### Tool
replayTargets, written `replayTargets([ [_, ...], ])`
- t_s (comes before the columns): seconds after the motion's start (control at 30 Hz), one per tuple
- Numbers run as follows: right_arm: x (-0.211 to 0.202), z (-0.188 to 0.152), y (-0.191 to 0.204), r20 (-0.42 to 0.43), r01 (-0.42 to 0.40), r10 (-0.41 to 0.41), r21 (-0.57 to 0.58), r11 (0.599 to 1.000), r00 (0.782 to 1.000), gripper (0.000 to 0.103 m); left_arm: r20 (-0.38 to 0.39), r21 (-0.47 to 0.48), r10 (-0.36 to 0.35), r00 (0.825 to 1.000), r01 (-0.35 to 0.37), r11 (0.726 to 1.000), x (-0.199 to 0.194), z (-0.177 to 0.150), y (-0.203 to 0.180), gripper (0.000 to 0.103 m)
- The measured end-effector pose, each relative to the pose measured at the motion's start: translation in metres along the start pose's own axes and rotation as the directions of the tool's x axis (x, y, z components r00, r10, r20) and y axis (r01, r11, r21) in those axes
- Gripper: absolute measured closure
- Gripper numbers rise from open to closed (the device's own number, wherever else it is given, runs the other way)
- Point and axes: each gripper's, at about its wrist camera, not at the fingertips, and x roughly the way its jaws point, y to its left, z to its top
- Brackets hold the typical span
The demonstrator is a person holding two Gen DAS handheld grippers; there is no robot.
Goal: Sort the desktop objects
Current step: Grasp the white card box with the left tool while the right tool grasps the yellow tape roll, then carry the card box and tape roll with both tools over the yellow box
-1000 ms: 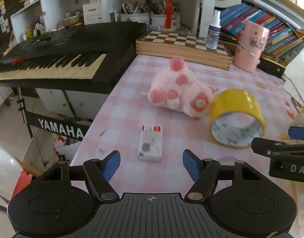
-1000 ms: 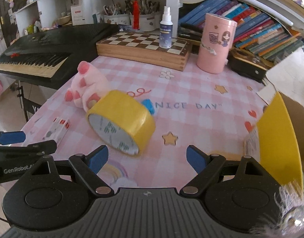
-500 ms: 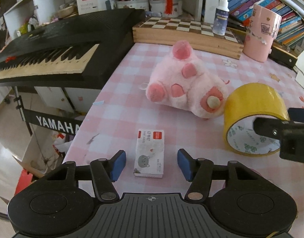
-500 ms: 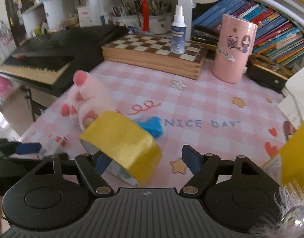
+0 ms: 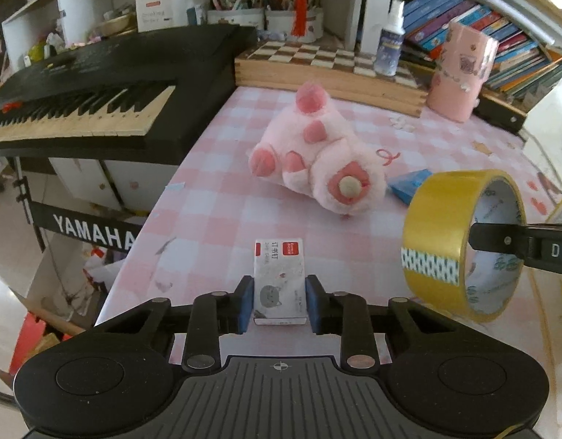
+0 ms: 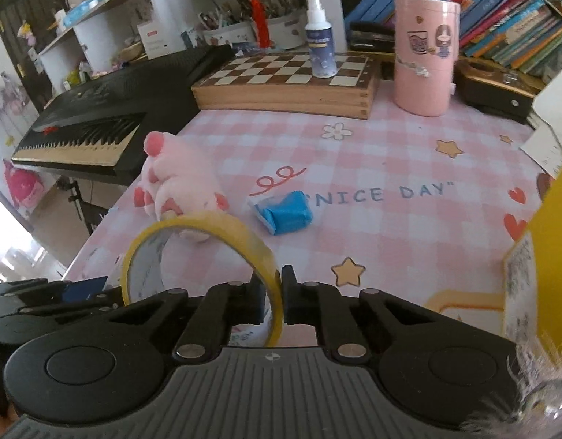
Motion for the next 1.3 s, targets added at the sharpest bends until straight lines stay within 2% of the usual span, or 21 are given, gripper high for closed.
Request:
replayTargets([
  [0.3, -0.038, -0.027, 0.012, 0.019, 0.033, -0.033, 0.034, 0.999, 0.999, 0.095, 0.076, 0.028, -0.070, 0.995, 0.068, 0.997, -0.049, -0.013, -0.003, 0.075],
  [0.77, -0.108, -0.089, 0.040, 0.039, 0.071, -0.075, 0.098, 0.993, 0.996, 0.095, 0.143, 0.098, -0.174, 0.974, 0.161, 0.982, -0.134, -0.065, 0.006, 0.075],
  [1.1, -0.153, -0.146, 0.056, 0.063, 0.103, -0.113, 0.141, 0.985, 0.992, 0.095, 0.132, 0.153, -0.237, 0.963, 0.216, 0.964, -0.169, -0.105, 0.003, 0.075],
  [1.3, -0.187, -0.190, 0.045, 0.057, 0.189, -0.210, 0.249, 0.950, 0.976, 0.095, 0.085, 0.241, -0.331, 0.940, 0.303, 0.922, -0.183, -0.128, -0.018, 0.075],
])
